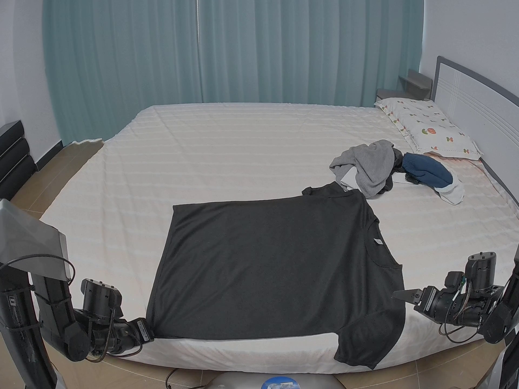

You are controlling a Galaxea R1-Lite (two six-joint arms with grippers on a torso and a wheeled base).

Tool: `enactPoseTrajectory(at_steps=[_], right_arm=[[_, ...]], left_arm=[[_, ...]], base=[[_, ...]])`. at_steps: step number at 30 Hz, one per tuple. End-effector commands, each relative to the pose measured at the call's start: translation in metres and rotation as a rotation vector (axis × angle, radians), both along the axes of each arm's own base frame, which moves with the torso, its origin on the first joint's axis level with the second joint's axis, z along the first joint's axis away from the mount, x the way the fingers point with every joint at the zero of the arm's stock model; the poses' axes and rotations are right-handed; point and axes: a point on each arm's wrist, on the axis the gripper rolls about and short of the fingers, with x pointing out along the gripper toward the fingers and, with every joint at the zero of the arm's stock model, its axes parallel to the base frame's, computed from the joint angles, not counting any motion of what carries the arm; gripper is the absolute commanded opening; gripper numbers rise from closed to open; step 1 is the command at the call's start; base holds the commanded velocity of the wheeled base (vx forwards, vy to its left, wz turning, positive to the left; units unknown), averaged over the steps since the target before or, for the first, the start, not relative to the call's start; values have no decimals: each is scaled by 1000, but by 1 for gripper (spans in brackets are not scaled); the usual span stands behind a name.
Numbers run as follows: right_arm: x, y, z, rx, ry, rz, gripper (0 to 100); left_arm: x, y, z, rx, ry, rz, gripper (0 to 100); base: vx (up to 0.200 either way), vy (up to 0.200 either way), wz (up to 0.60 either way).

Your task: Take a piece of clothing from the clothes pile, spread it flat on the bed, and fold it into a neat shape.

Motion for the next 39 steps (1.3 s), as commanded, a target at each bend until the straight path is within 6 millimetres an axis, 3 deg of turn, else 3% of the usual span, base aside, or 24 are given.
enactPoseTrajectory(at_steps=[1, 13, 34, 35, 39], right_arm=[[-4, 0, -1, -3, 13, 1, 100], [-4, 0, -2, -5, 19, 2, 100], [-4, -1, -4, -4, 28, 2, 100], [-4, -1, -4, -5, 28, 1, 100], [-4, -1, -4, -3, 30, 2, 100]], left_arm=[[-5, 1, 4, 10, -4, -5, 0], [-12, 7, 3, 54, 11, -41, 0], [-8, 6, 4, 28, -11, -43, 0], [-7, 6, 5, 27, -17, -42, 100], [-4, 5, 7, 12, -33, -43, 100]], base=[[0, 0, 0], [0, 0, 0], [0, 0, 0], [0, 0, 0], [0, 0, 0]])
